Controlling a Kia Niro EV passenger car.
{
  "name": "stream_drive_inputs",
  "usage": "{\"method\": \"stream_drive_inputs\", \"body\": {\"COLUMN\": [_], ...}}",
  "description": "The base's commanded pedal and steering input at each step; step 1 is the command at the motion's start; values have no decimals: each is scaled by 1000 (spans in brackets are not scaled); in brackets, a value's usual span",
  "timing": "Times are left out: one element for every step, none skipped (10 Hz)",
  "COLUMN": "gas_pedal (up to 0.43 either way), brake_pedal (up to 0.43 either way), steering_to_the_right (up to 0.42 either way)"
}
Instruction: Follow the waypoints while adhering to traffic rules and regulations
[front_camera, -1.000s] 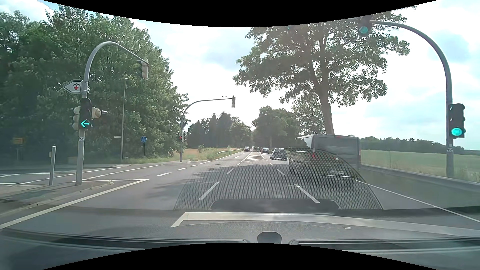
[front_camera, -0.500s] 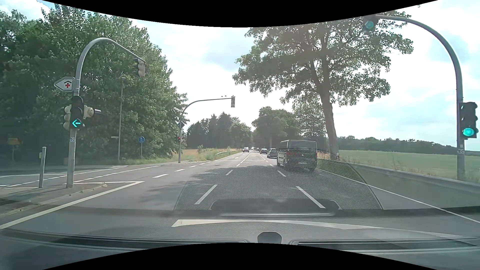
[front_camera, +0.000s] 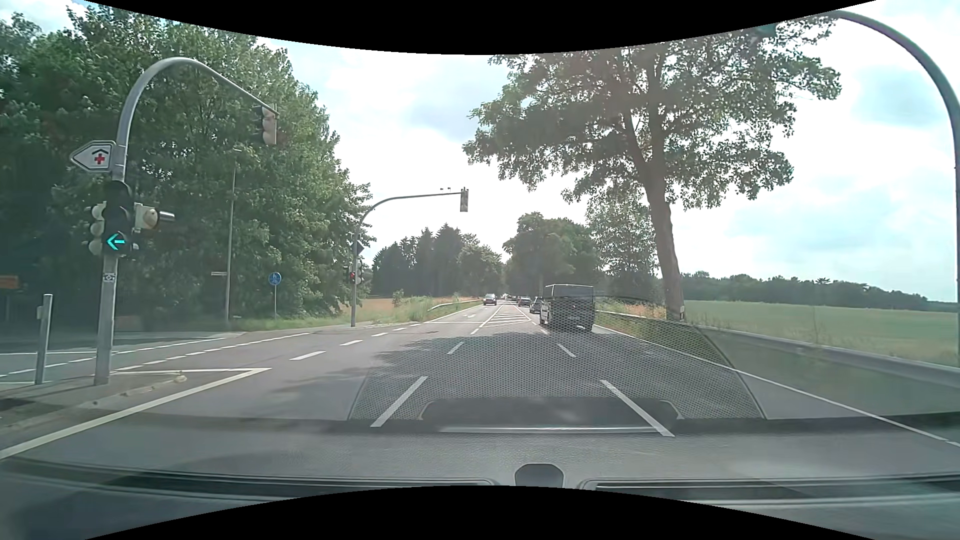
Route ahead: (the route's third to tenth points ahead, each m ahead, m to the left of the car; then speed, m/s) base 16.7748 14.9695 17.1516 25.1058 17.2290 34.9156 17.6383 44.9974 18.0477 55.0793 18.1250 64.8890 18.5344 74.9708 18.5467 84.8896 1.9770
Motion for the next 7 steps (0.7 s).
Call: {"method": "stream_drive_inputs", "body": {"gas_pedal": [280, 280, 268, 240, 240, 240, 240], "brake_pedal": [0, 0, 0, 0, 0, 0, 0], "steering_to_the_right": [6, 6, 6, 6, 5, 4, 4]}}
